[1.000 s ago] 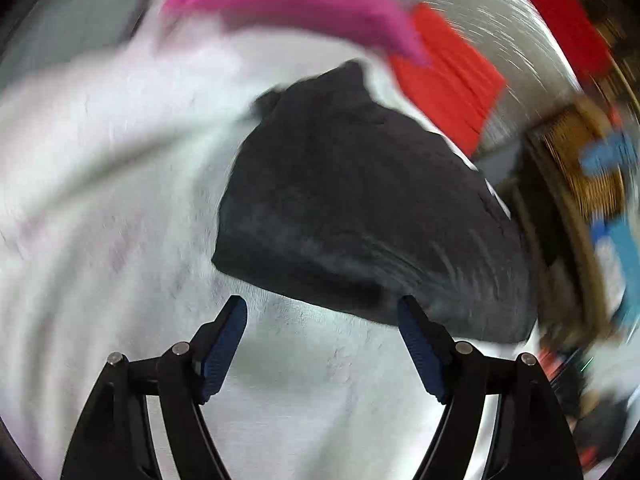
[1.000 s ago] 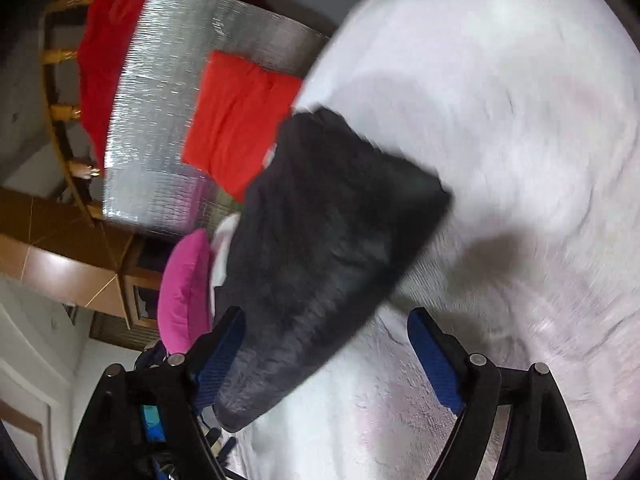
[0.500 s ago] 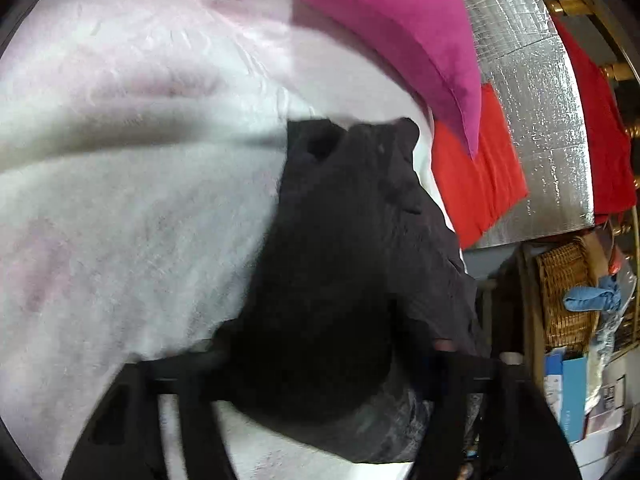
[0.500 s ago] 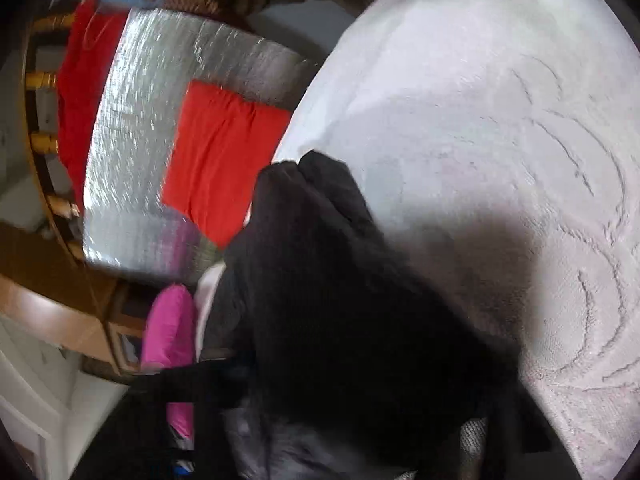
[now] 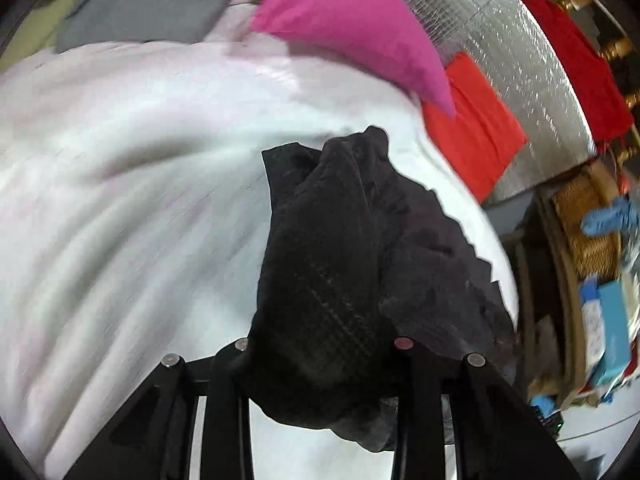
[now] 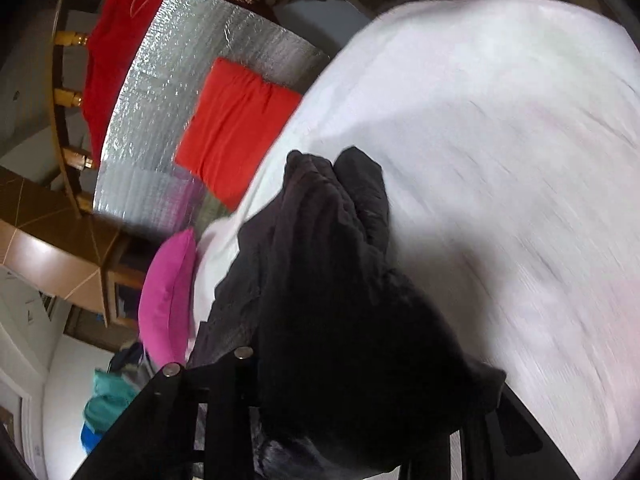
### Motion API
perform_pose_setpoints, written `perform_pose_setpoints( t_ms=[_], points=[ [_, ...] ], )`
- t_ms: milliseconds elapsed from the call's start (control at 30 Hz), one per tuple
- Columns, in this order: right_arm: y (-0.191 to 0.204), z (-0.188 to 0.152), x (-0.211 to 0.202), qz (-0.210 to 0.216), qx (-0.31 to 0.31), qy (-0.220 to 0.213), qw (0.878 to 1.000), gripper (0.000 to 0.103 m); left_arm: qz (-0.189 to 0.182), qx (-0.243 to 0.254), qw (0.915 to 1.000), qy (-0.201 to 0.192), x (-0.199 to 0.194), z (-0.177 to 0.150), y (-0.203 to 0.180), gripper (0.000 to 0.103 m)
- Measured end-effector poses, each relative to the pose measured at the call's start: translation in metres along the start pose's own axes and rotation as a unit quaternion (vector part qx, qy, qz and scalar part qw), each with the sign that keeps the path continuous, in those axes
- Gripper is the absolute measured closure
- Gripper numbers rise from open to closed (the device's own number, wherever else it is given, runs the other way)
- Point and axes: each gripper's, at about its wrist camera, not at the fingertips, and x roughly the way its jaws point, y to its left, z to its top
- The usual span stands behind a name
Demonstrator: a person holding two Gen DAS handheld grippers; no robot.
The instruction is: Fold large clothes
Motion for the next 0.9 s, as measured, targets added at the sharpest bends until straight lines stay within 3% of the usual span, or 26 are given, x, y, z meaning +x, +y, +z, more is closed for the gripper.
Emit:
perform_pose_setpoints(
  t_ms=[133,200,267,300,367,467,533,600,733,767,900],
  points=[
    [-0.028,-0.048,-0.042,0.018,0.015,0.029,0.999,0.065,0.017,-0.001,0.9998,0.008,-0.031,-0.040,0.031,0.069],
    [-0.038,-0.066,-0.055,0.015,0.011,0.045,0.999,0.058,0.023,-0.003,0.9996,0.016,-0.043,-0.057,0.047,0.065],
    [-0.047,-0.081,-0.069,0.004,0.009,0.068,0.998,0.043,0.028,-0.001,0.9991,0.033,-0.045,-0.066,0.062,0.050],
    [-0.051,-0.084,-0.075,-0.002,0.009,0.081,0.997,0.035,0.027,0.000,0.9986,0.047,-0.049,-0.072,0.070,0.046],
    [-0.059,-0.086,-0.090,-0.004,0.006,0.094,0.996,0.031,0.033,0.010,0.9980,0.052,-0.060,-0.078,0.077,0.035],
    [-0.072,-0.084,-0.121,-0.024,-0.014,0.099,0.995,0.023,0.053,0.050,0.9966,0.037,-0.088,-0.090,0.086,0.031],
    [-0.079,-0.078,-0.138,-0.035,-0.026,0.090,0.995,0.023,0.093,0.075,0.9926,0.024,-0.110,-0.098,0.095,0.031],
    [-0.090,-0.071,-0.157,-0.039,-0.033,0.073,0.996,0.023,0.114,0.099,0.9886,0.007,-0.127,-0.096,0.098,0.031],
    [-0.086,-0.050,-0.166,-0.023,-0.028,0.053,0.998,0.018,0.104,0.121,0.9869,-0.022,-0.146,-0.070,0.088,0.026],
    [-0.081,-0.048,-0.163,-0.021,-0.035,0.053,0.998,0.018,0.095,0.128,0.9869,-0.020,-0.145,-0.064,0.085,0.022],
    [-0.061,-0.029,-0.130,-0.016,-0.063,0.084,0.994,0.018,0.072,0.160,0.9842,0.023,-0.112,-0.041,0.068,0.021]
  ],
)
